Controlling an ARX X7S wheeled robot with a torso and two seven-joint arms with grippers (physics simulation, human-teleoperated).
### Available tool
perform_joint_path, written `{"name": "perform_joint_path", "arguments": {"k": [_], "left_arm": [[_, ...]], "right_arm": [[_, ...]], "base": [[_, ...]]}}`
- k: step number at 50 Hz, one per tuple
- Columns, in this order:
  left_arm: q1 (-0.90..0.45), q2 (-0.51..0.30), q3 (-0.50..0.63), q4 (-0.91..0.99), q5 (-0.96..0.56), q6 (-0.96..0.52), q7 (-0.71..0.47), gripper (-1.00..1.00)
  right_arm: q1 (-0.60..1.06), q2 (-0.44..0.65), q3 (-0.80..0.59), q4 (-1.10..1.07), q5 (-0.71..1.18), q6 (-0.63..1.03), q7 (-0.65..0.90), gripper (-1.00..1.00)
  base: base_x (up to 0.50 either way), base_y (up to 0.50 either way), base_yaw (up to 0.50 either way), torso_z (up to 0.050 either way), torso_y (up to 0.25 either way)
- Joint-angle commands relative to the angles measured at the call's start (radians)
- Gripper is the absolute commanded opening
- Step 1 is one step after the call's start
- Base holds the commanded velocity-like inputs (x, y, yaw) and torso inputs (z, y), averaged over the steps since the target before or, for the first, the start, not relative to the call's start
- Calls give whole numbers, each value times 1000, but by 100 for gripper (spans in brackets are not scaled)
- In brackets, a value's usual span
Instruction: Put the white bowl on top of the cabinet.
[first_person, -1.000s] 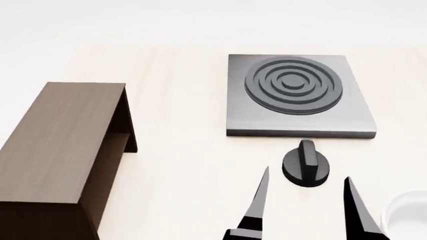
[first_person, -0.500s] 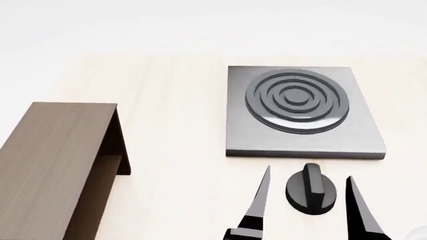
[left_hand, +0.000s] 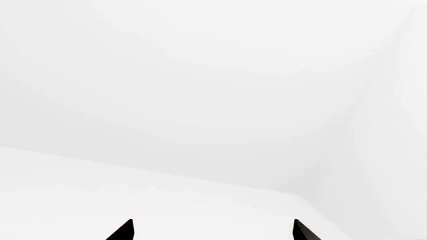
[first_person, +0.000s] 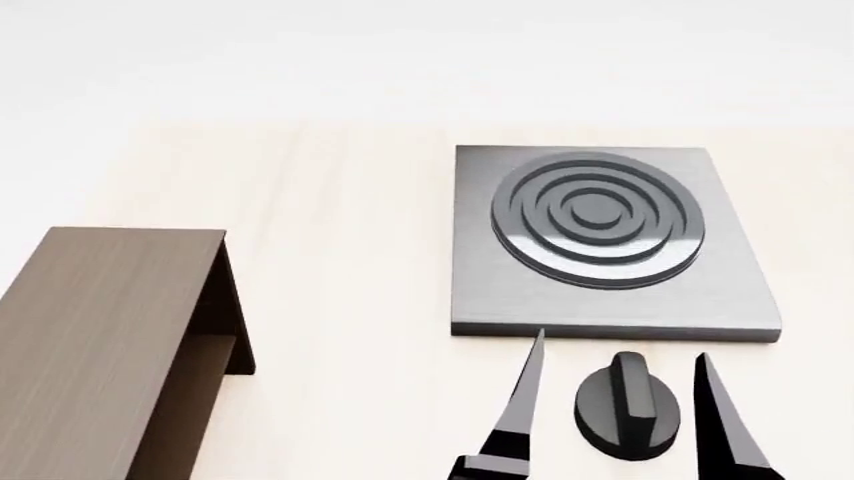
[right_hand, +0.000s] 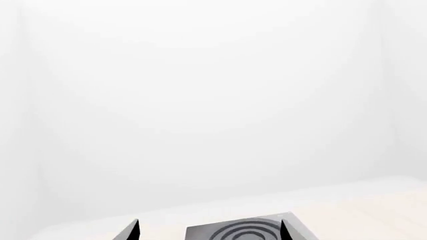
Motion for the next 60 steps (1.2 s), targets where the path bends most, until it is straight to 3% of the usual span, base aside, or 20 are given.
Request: {"name": "perform_joint_path", "arguments": {"k": [1, 6, 29, 35, 46, 52, 60], "left_arm": [[-1, -4, 6, -2, 1, 2, -4, 100], [1, -5, 6, -4, -2, 6, -4, 100], [1, -10, 15, -8, -4, 11, -9, 100], [-4, -12, 20, -16, -2, 10, -10, 100], [-4, -14, 22, -33, -19, 18, -3, 100], [-7, -16, 26, -38, -21, 18, -3, 100], [-9, -18, 29, -44, -24, 19, -4, 100]], "right_arm": [[-1, 18, -14, 1, -3, -19, 9, 100], [3, 15, -6, 5, 15, -8, 24, 100], [10, 33, -21, 4, 16, -8, 58, 100], [42, 32, 45, -95, 65, 124, 141, 100], [202, 19, 273, -241, 242, 514, 392, 100], [363, 136, 392, -241, 580, 682, 675, 100], [446, 155, 516, -144, 725, 779, 755, 100]], "base": [[500, 0, 0, 0, 0], [466, 0, 0, 0, 0], [0, 0, 0, 0, 0], [0, 0, 0, 0, 0], [0, 0, 0, 0, 0], [0, 0, 0, 0, 0], [0, 0, 0, 0, 0]]}}
